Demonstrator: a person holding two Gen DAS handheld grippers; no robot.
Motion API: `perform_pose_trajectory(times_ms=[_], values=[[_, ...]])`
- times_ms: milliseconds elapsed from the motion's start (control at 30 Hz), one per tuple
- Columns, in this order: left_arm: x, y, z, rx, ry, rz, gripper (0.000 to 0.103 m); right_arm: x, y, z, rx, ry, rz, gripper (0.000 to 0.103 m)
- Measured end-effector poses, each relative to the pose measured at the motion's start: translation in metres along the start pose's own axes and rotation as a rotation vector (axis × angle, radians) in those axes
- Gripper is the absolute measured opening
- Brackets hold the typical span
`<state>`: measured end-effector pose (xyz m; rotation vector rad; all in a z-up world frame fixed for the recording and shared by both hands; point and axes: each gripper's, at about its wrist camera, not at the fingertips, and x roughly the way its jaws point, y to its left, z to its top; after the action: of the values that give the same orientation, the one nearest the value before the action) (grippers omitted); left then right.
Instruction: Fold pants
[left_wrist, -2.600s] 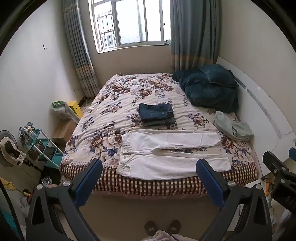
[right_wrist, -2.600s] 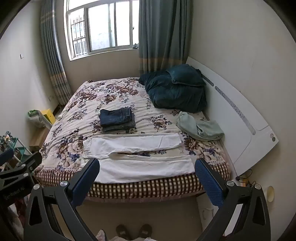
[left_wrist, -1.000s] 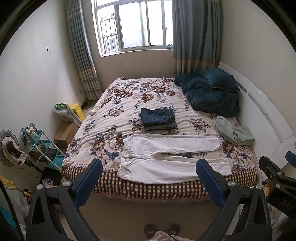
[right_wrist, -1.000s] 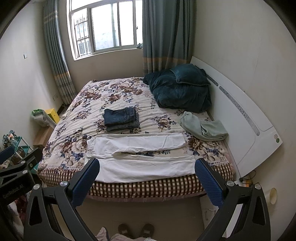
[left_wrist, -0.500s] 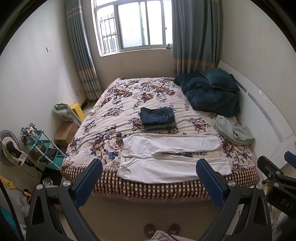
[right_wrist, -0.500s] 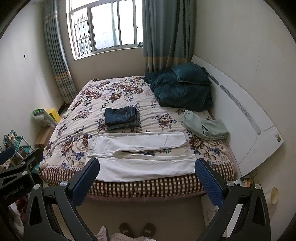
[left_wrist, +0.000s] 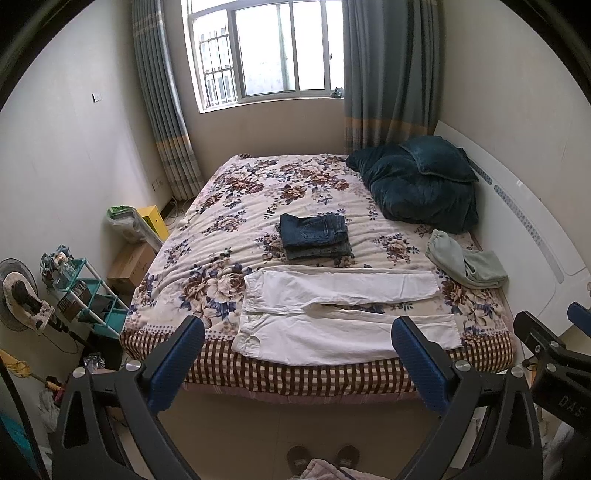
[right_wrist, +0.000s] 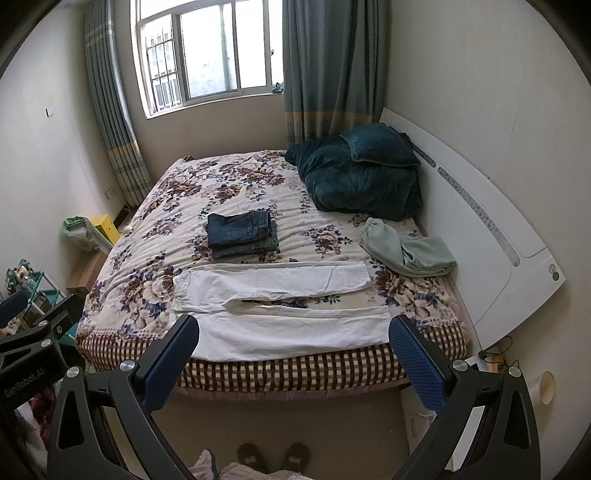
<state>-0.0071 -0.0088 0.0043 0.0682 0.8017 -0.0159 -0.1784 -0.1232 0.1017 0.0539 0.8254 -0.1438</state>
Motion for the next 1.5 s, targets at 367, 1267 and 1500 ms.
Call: perform_pose_trajectory(times_ms=[367,1267,1500], values=[[0.001,0.000,0.001,0.000,0.003,0.001,0.103,0.001,-0.002,-0.001,0.004,0.002,-0.003,0.103],[0.183,-0.022,0.016,-0.089,0.157,0.154,0.103,0.202,-0.063,0.030,0.106,0.122,-0.026,0.103],[0.317,-0.013,0.046,-0.077,0.288,0.154,0.103,0.349,-0.072,0.059,0.116,0.240,-0.044,0.103]])
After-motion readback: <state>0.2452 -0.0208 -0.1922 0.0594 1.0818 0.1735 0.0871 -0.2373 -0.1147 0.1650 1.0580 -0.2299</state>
